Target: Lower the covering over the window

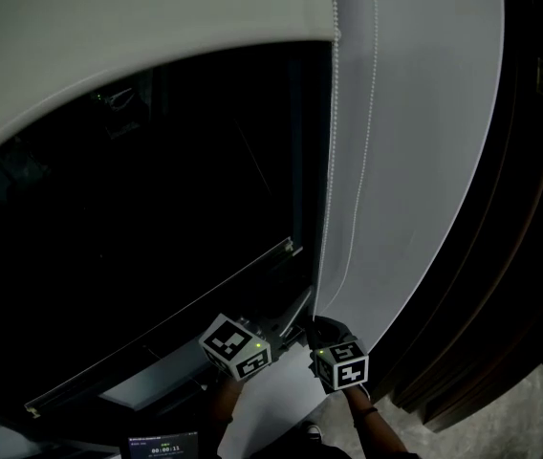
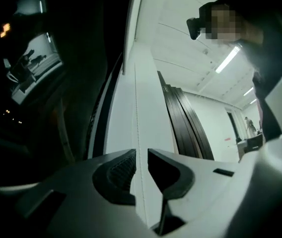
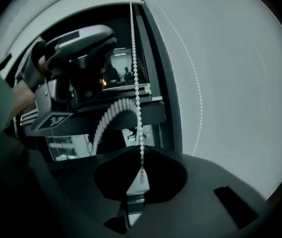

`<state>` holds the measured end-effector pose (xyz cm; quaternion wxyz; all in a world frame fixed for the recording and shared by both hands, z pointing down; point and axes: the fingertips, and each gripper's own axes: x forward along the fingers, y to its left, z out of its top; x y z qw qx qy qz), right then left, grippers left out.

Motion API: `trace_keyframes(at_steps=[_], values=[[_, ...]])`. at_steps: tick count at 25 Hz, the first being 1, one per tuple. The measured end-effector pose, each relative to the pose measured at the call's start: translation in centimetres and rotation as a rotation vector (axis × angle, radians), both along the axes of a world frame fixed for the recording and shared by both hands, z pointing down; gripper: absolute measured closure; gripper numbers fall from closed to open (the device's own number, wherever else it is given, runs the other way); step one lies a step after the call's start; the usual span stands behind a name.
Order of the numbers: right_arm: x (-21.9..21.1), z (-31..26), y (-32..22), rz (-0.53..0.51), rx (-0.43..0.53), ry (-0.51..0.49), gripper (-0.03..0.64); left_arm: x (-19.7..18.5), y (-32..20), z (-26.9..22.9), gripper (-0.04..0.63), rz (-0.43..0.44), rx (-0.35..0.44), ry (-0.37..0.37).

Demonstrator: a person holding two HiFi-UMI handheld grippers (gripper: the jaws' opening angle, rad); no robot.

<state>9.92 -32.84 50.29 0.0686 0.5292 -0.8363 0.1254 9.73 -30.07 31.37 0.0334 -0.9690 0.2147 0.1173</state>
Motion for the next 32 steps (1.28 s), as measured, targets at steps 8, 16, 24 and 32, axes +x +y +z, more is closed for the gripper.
trace_keyframes(at_steps=[8,16,24,32], values=[[-0.3,0.4,0.8,-0.01,-0.004,0.002,0.597,2.8,-1.6,-3.5,0.525,0.026,0.11,-0.053],[-0.3,0.6,1.0,-0.013,0.012,-0.001,0.597,2.5,-1.8,-3.7,0.591,0.022,0.042,0.004],[-2.3,7.3,4.1,-0.026,-0.172,0.003,0.597,1.1,-2.8,3.6,0.592,-0.029,-0.068,-0.085],[-1.9,6.7,6.5,-0.036,-0.124,0.01,0.595,-0.7,-2.8,16.0,0.592,-0.084,-0.251,-0.297]])
